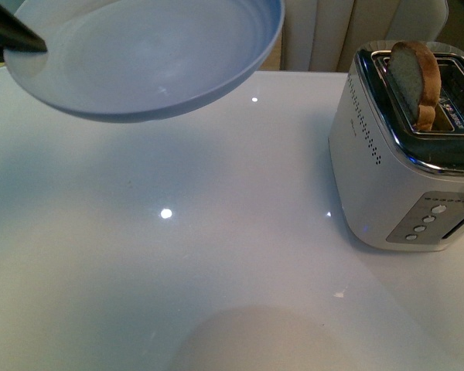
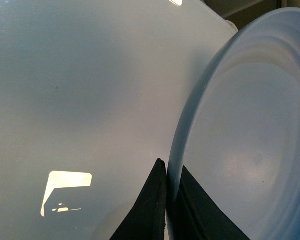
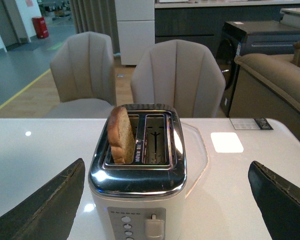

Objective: Left arm holds plate, right arm toasts bread

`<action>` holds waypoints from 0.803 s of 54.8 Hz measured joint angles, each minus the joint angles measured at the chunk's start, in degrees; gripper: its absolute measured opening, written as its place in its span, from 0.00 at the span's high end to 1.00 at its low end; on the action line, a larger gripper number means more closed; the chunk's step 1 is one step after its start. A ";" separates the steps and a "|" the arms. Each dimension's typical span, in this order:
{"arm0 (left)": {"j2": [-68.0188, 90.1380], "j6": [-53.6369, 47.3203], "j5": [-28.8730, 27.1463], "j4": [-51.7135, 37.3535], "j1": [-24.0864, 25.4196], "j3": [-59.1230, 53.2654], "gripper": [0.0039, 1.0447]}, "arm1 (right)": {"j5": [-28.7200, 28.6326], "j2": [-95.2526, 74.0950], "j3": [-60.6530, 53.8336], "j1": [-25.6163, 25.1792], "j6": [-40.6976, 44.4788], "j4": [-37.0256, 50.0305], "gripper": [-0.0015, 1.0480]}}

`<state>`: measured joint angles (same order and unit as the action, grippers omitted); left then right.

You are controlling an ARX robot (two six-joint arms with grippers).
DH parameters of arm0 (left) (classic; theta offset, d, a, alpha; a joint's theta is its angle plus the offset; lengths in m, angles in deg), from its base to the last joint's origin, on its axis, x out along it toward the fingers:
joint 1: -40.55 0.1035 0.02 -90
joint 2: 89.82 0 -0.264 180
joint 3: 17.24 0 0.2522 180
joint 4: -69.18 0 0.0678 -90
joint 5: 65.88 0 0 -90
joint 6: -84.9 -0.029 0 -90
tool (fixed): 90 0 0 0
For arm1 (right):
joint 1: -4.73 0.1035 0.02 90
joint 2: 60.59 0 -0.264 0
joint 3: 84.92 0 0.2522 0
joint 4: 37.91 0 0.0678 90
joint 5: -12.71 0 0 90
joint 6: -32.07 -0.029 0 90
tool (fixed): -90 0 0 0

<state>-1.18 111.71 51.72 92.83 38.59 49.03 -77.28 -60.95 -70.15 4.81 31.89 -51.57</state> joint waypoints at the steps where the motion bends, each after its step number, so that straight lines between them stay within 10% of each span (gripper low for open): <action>1: 0.22 -0.26 0.15 -0.13 0.39 -0.11 0.98 | 0.02 0.00 0.00 0.00 0.00 0.00 0.08; 44: 31.65 -19.69 6.60 -10.67 24.00 3.39 0.98 | 0.02 0.02 0.00 0.00 0.00 0.00 0.08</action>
<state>30.47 92.02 58.32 82.17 62.59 52.42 -77.26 -60.93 -70.15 4.81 31.89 -51.57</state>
